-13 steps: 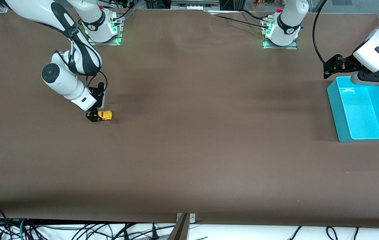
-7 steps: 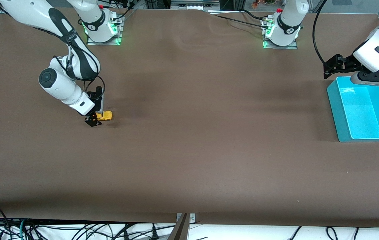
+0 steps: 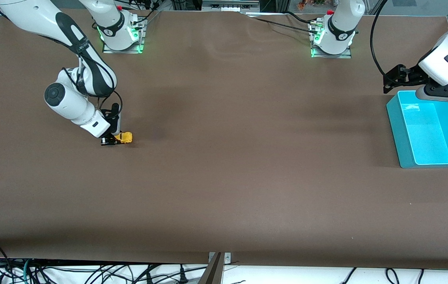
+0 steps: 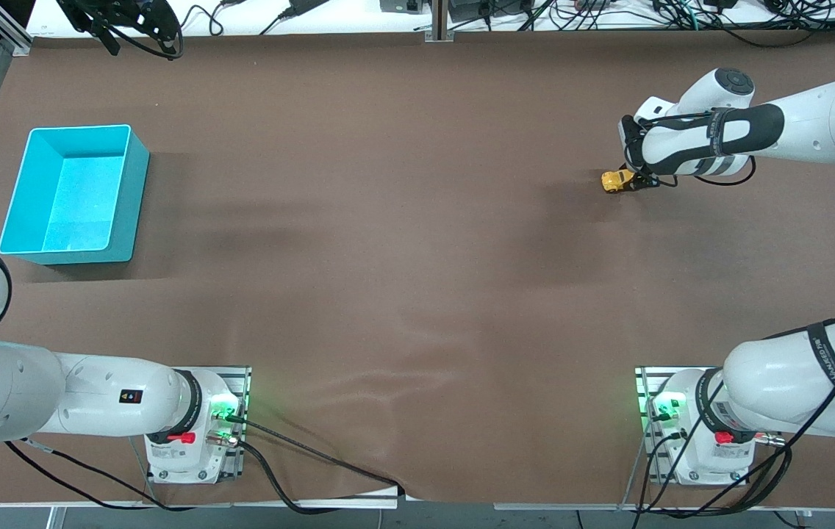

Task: Wind and store yellow beetle car
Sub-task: 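Close the right gripper on the yellow car's body, then drag the car backward along the table with the right gripper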

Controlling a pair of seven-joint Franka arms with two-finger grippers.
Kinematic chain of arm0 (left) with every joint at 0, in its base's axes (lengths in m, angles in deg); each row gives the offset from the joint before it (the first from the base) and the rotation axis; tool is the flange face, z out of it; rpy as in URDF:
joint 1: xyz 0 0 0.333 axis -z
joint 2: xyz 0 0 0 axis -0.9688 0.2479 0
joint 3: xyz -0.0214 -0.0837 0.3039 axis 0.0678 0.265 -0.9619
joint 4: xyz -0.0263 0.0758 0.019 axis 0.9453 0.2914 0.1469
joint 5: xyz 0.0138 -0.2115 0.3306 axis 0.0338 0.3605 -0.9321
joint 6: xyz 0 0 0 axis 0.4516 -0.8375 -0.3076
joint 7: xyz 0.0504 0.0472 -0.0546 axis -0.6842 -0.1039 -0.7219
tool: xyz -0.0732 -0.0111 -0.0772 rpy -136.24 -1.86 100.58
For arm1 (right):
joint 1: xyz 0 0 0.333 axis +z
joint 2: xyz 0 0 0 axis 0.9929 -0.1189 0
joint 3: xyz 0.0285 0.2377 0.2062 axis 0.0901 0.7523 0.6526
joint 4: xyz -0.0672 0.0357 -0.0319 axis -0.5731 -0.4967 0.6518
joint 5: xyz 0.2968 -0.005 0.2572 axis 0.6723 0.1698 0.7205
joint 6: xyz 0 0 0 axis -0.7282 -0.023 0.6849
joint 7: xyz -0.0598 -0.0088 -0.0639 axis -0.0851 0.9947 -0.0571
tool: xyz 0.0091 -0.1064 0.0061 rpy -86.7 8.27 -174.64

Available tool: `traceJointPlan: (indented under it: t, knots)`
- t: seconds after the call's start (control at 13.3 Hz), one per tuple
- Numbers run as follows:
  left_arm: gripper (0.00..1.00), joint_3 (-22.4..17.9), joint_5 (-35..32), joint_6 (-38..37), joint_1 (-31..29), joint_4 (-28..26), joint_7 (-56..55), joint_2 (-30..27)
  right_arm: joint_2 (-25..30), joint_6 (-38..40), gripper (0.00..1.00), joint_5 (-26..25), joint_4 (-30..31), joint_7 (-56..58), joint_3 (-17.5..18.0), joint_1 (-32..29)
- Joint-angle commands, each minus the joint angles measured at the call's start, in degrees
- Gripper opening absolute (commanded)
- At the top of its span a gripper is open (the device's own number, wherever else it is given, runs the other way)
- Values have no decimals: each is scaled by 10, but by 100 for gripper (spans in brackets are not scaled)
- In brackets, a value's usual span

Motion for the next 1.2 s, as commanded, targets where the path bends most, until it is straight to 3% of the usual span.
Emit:
traceJointPlan:
  t: [0.0,0.6,1.13]
  knots:
    - [100,1,10,-8,-1,2,-3,-6,-1,3,19,3,-4,5,8,-9]
    - [100,2,10,-8,0,12,-1,-3,-4,20,16,4,-2,50,1,-44]
    - [100,2,10,-9,4,13,-4,-3,-12,22,17,5,-2,180,-66,-118]
